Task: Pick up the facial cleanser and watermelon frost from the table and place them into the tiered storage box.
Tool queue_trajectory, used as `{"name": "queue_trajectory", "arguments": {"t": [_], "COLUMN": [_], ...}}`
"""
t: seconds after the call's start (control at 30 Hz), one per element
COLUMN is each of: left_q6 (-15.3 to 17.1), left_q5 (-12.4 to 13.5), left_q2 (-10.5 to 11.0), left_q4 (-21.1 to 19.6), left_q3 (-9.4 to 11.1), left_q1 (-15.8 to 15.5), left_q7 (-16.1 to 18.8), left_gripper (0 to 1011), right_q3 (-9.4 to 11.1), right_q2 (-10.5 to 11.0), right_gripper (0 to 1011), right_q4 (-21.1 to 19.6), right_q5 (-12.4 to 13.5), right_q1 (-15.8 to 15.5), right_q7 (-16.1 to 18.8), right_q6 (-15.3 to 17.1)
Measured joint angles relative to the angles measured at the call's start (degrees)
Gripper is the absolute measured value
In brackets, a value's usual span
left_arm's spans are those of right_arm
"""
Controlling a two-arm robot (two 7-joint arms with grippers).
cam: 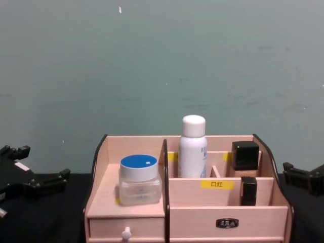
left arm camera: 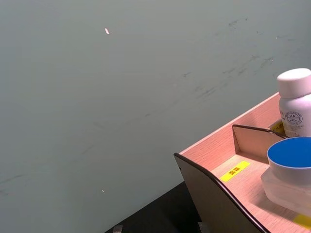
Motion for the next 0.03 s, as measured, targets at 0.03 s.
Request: {"name": "queue_trajectory", "arguments": {"t": [0.03], "left_q6": [0.00], "left_q5": [0.00], "left_q2": [0.00], "left_q4": [0.00], "left_q3": [0.00], "left_q1": [0.00], "left_q7": [0.00], "left_gripper": [1001], "right_q3": [-0.01], "right_q2": [0.01], "right_gripper": [1000], "right_q4": [-0.01], "right_q5": [0.01], "right_q1": [0.00], "right_q7": [0.00], "right_q6": [0.00]}}
